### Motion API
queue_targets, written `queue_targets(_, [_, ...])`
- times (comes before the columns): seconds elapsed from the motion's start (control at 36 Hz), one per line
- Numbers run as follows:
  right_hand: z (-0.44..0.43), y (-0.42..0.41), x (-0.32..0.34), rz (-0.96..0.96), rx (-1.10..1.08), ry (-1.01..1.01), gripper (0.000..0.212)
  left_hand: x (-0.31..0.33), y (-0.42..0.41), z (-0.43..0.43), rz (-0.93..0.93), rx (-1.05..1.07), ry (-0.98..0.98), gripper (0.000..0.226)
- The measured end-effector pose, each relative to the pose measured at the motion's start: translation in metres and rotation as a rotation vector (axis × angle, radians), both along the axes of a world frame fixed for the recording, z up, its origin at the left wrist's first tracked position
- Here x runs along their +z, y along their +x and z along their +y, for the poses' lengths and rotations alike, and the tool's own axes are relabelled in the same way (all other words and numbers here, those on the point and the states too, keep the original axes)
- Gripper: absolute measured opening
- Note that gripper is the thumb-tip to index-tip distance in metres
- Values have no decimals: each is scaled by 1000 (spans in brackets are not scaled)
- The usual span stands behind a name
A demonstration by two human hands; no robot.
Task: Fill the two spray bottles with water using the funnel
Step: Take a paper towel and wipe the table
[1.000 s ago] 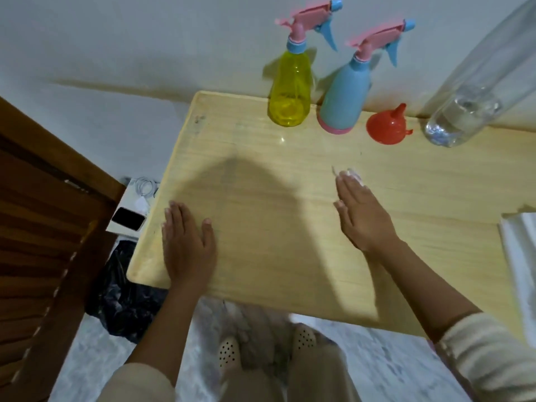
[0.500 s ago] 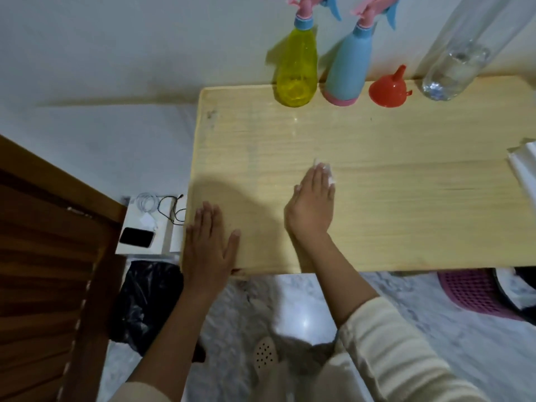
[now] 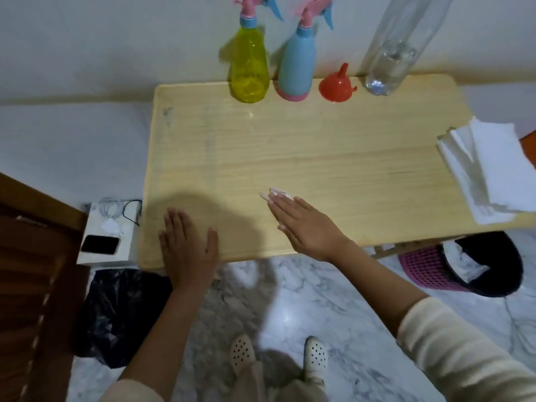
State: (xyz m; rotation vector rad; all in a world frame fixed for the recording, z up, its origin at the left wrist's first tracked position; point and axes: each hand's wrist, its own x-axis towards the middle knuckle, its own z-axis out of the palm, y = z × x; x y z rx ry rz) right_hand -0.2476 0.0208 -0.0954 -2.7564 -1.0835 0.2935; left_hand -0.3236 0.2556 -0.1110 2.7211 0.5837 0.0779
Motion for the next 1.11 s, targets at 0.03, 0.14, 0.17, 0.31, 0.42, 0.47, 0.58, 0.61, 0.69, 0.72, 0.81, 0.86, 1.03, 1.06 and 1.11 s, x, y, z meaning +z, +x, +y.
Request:
queue_targets(0.03, [-17,1,2,0,-53,-6,58,1,3,-7,3,18,1,81])
queue_targets(0.14, [-92,3,6,31,-409,17,59,1,11,-42,39,-16,11,77])
queue_targets(0.17, [-110,1,7,44,-497,29,57,1,12,-52,39,-39,8,78])
queue_targets(0.31, [-142,-25,4,44,-704,155,52,3,13,-107,55,-201,28,72])
queue_targets(0.42, [-113,-42,-4,13,-857,232,50,1,6,-128,17,-233,9,63])
queue_targets(0.47, [-95,-45,-8,22,-917,256,51,0,5,-128,13,-233,9,56])
queue_targets(0.58, [-67,-43,-7,45,-960,319,52,2,2,-118,27,-284,5,65])
queue_targets(0.61, [-60,-42,-7,43,-933,328,51,2,1,-116,39,-297,11,69])
queue_targets(0.69, [-38,-41,-1,43,-814,384,51,3,1,-113,48,-303,31,73])
queue_targets(0.72, [-34,-40,0,70,-779,395,55,3,1,-114,47,-301,35,72])
queue_targets(0.81, [-44,-31,2,143,-688,359,68,3,2,-114,54,-303,39,65])
queue_targets(0.86, [-62,-24,11,245,-620,393,76,2,2,-113,48,-303,39,68])
queue_targets(1.03, [-98,-17,36,306,-534,455,108,-1,1,-112,42,-311,23,79])
queue_targets(1.06, [-98,-14,36,341,-521,408,113,-1,1,-112,38,-311,20,79])
queue_targets(1.11, [-97,-8,36,366,-485,297,118,-1,1,-112,28,-313,17,77])
